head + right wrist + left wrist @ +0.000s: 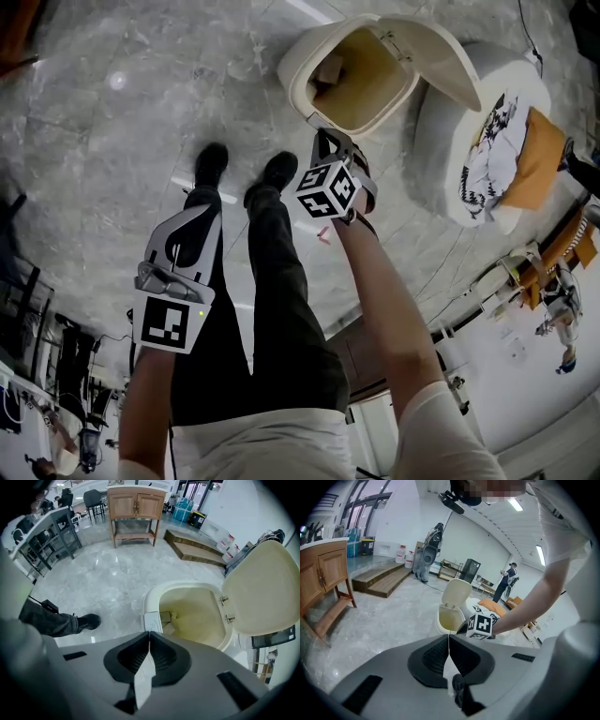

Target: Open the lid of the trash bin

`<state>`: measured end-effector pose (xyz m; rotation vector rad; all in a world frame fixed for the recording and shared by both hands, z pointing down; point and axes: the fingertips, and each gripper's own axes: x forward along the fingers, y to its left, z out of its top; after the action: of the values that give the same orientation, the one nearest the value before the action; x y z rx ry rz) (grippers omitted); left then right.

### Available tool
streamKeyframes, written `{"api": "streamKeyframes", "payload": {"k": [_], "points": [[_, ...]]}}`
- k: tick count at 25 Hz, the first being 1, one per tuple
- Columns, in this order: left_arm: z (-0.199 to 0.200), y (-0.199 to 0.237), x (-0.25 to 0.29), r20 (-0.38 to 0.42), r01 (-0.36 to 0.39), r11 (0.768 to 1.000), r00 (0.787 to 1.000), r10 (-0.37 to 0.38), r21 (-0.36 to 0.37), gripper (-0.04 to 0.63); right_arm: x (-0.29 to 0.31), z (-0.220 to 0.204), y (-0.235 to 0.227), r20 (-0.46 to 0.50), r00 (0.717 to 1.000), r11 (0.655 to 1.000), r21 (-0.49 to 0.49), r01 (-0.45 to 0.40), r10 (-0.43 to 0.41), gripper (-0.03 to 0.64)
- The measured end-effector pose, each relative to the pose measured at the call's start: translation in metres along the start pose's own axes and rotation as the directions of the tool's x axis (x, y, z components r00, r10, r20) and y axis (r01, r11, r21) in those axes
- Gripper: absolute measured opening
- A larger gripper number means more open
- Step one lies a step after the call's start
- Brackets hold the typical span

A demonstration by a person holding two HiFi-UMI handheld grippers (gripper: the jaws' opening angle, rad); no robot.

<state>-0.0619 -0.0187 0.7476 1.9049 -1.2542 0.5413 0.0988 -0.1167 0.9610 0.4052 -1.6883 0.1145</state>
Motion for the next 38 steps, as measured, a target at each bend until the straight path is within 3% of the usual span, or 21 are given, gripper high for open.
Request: {"api": "streamKeyframes", "payload": {"k": [17,26,38], "points": [[0.017,-0.018,-0.004,0.013,0.028,0.996,0.999,-0.029,0.081,0.018,-0.038,0.014,-0.003,0.054,0.999,1.000,0.025,-0.002,0.000,0.033],[0.046,-0.033,-0.017,0.041,0.045,0.982,0.998,-0.054,0.185,0.018,-0.073,0.020,-0.023,0.082,0.996,0.999,0.037,0.028,-0.031,0.032],[0.087,-0.057,-0.047,0.087,0.045,0.969,0.994,-0.068,0.244,0.019,-0.145,0.035,-0.047,0.133,0.989,0.997,0.038,0.067,-0.071,0.034]]}}
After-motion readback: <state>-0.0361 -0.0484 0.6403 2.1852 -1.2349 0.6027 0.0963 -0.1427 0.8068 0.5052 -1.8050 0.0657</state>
